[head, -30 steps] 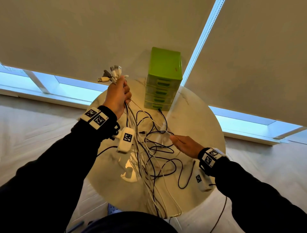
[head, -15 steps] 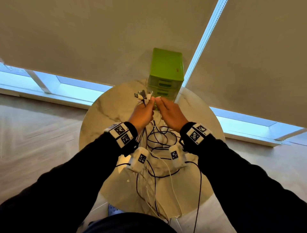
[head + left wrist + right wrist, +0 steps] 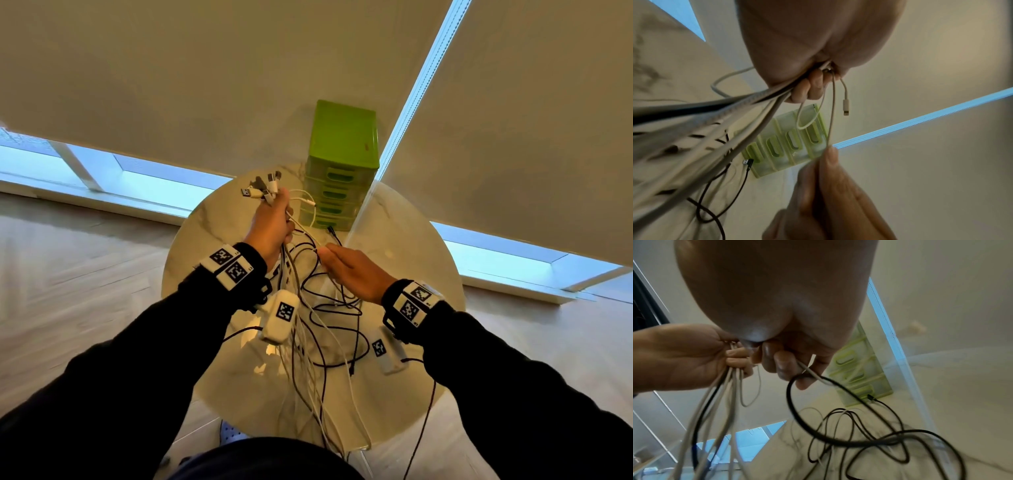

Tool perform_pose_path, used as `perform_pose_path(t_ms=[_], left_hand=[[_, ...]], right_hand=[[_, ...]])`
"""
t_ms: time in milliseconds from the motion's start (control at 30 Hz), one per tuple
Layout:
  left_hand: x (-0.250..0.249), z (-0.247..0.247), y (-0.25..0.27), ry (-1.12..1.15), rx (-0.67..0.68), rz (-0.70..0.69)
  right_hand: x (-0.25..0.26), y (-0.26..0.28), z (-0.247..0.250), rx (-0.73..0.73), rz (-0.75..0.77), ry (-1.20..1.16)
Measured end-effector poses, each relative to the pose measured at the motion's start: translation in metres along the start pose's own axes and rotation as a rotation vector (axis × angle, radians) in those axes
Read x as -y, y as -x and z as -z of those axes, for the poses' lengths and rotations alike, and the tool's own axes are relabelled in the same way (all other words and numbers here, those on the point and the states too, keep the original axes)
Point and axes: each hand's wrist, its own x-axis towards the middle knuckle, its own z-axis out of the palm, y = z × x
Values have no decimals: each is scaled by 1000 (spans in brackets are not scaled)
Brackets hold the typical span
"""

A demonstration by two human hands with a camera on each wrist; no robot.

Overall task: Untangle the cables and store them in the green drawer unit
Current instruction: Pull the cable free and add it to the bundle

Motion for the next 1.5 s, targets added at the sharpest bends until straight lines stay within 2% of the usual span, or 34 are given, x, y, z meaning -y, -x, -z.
perform_pose_path(t_ms=[200,300,433,567,733,833,900,967,1033,1067,1133,1233,1333,1500], left_hand=[[-14,18,-10,81,-58,-35],[-28,28,-13,83,-80,-73],[-33,33,-9,68,-100,-125],[-24,27,3,8,-83,-167],[-2,17,19,-128,20,-203],[6,9,23,-134,52,-193],[6,-2,25,-102,78,-177],[7,-19,29,-69,118,-158],[8,-41,35,-63,152,-135],[11,-53,36,-76,165,-123],[21,-78,37,-122,183,-120],[36,-112,42,-141,226,-107],[44,-143,53,-111,344,-96],[50,-189,75,-129,496,-51]], right_hand=[[-46,25,2,64,-105,152],[-68,34,9,35,-174,190],[-81,32,20,-25,-192,273],[-68,18,27,-80,-171,225],[-30,-1,24,-129,-200,-15],[-26,-10,29,-50,-207,177],[-35,-7,38,50,-311,402],[-47,4,46,99,-492,479],[-49,20,51,23,-583,471],[-46,32,53,-56,-572,486],[-39,53,52,-188,-444,398],[-27,83,47,-263,-274,48],[-27,107,41,-351,-189,-29],[-34,150,51,-489,-203,-4]])
